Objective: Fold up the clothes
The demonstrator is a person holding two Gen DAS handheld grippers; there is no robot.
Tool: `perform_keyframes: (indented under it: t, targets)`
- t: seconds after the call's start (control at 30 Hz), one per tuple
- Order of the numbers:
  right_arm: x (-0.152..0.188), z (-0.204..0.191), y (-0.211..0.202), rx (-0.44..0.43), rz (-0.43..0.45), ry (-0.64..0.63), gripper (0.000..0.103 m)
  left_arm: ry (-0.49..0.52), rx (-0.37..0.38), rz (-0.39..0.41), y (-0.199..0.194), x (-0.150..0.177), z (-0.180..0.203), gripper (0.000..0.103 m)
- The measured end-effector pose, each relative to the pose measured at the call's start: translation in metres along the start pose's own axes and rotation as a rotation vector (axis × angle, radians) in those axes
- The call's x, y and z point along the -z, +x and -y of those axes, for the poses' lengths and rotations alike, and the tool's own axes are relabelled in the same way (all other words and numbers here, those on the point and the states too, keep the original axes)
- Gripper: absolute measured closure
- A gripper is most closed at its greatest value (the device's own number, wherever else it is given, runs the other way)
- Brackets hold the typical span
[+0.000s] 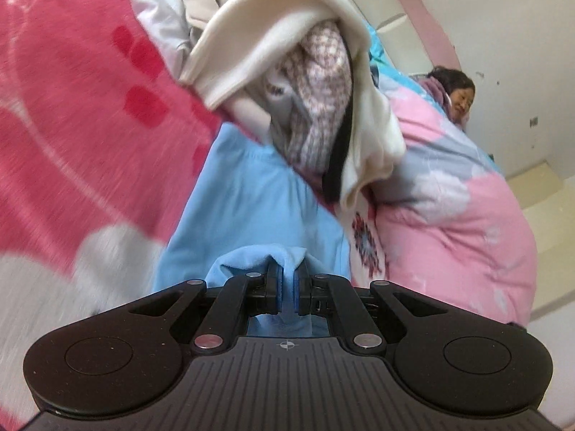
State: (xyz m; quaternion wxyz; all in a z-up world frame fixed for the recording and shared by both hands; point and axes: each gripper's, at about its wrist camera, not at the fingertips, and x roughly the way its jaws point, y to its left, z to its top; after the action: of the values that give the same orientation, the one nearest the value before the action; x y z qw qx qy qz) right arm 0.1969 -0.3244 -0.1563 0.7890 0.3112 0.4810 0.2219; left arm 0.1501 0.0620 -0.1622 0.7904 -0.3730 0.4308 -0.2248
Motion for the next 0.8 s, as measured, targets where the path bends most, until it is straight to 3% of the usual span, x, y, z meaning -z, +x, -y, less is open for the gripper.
perform_keyframes:
  t: [0.23, 0.33, 0.43, 0.5, 0.57, 0.73, 0.8]
  targets:
    - [-0.026, 0.015, 0.033, -0.019, 0.044, 0.004, 0.095, -0.028, 0.010, 0.025, 0.035, -0.023, -0.016, 0.099]
    - [-0.032, 0.032, 0.049, -0.051, 0.010, 0.062, 0.094, -0.034, -0.007, 0.015, 0.048, -0.027, -0.027, 0.099]
    - [-0.040, 0.054, 0.054, -0.160, 0.009, 0.180, 0.091, -0.070, 0.015, -0.029, 0.057, -0.029, -0.040, 0.098]
    - [-0.042, 0.070, 0.054, -0.304, 0.059, 0.278, 0.084, -0.110, 0.067, -0.020, 0.055, -0.032, -0.047, 0.096]
    - [-0.041, 0.088, 0.055, -0.372, 0.109, 0.400, 0.071, -0.173, 0.110, 0.001, 0.054, -0.034, -0.055, 0.091]
    - [-0.027, 0.117, 0.057, -0.445, 0.195, 0.600, 0.071, -0.345, 0.185, 0.040, 0.058, -0.036, -0.076, 0.082]
    - [-0.021, 0.127, 0.058, -0.471, 0.224, 0.662, 0.071, -0.375, 0.207, 0.049, 0.060, -0.036, -0.077, 0.074]
